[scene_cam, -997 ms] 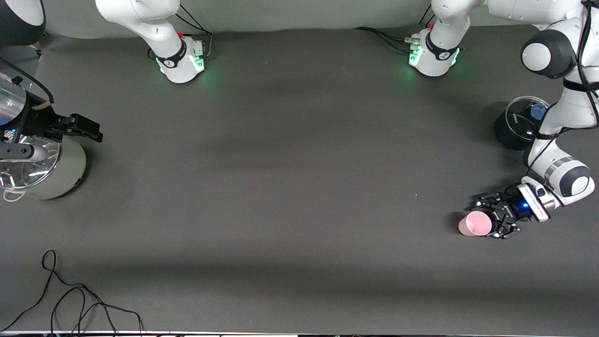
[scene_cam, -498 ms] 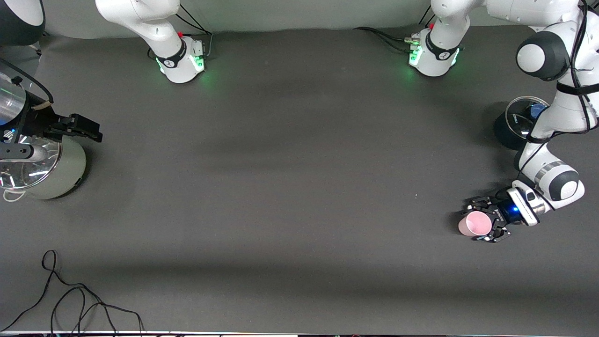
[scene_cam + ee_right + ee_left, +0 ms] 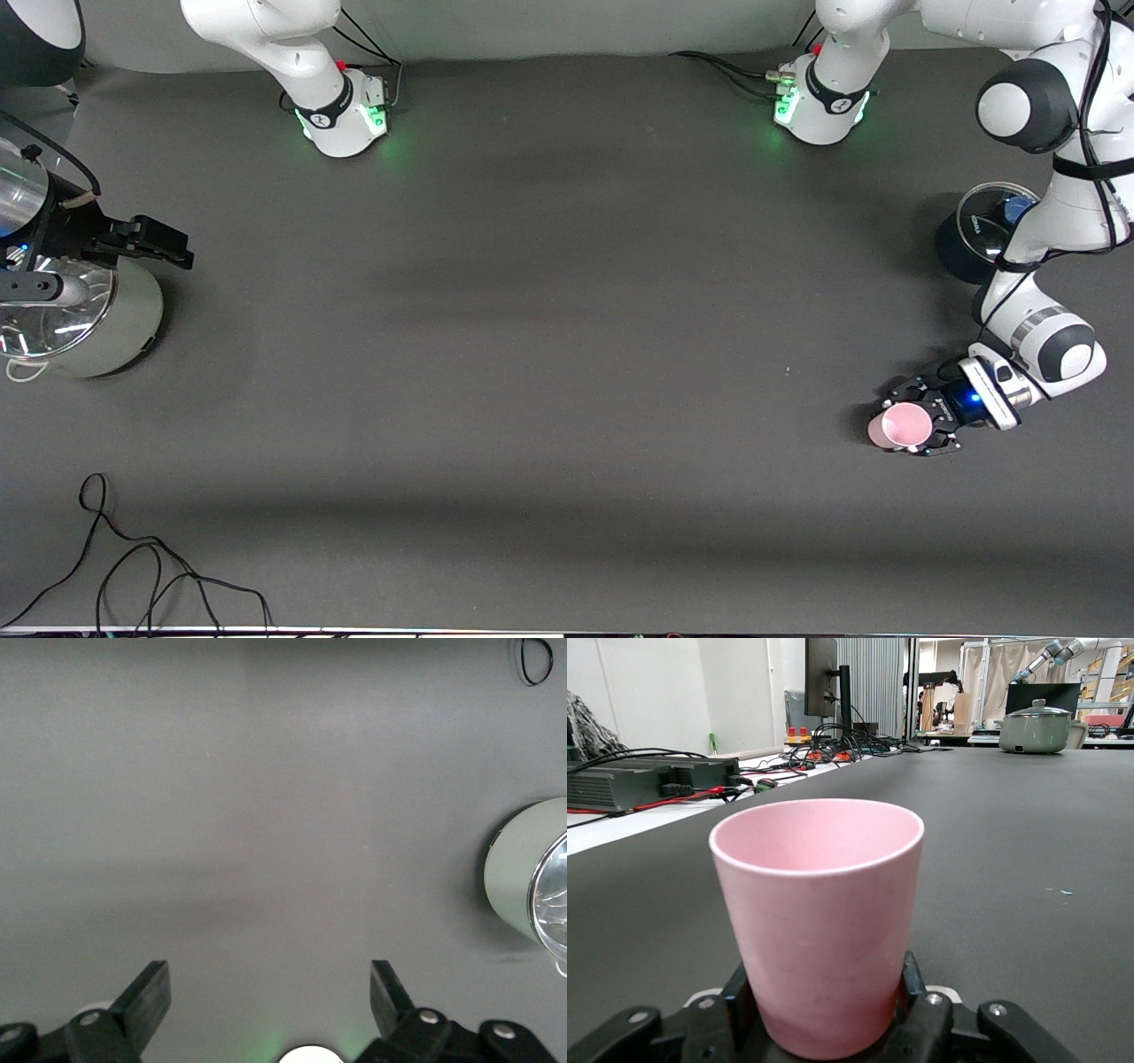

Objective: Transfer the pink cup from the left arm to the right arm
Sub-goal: 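Close the left gripper around the pink cup's side, then lift the cup with the left gripper while the right gripper approaches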

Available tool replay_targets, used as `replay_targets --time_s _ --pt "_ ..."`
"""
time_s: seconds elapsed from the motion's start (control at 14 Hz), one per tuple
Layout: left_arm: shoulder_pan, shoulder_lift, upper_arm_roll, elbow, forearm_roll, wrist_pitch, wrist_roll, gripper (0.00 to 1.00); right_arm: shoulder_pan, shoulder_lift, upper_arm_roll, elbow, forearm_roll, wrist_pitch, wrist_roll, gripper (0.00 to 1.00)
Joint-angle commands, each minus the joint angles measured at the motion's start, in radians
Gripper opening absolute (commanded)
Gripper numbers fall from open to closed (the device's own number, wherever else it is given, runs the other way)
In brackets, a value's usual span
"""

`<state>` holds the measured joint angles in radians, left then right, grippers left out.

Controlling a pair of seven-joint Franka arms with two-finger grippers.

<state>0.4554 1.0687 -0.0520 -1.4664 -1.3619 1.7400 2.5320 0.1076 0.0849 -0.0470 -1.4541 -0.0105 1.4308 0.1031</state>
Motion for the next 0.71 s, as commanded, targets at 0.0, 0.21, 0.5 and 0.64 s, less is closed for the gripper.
replay_targets --time_s 0.0,0.21,0.5,0.64 --pt "-0.009 -0.068 0.003 -0.022 0.021 0.01 -0.1 0.5 -0.008 -0.001 -0.001 0.005 0.018 -0.01 -0.016 1.0" --pt "-0.012 -0.145 0.004 -0.044 0.046 0.0 -0.215 0.45 -0.008 -0.001 -0.001 0.005 0.02 -0.01 -0.014 1.0" --pt "-0.049 -0.306 0.003 -0.126 0.047 -0.004 -0.37 0.44 -0.005 0.001 -0.001 0.005 0.026 -0.01 -0.008 1.0" --pt "-0.089 -0.407 0.003 -0.195 0.041 0.018 -0.421 0.44 -0.005 0.001 0.001 0.006 0.088 -0.009 0.001 0.99"
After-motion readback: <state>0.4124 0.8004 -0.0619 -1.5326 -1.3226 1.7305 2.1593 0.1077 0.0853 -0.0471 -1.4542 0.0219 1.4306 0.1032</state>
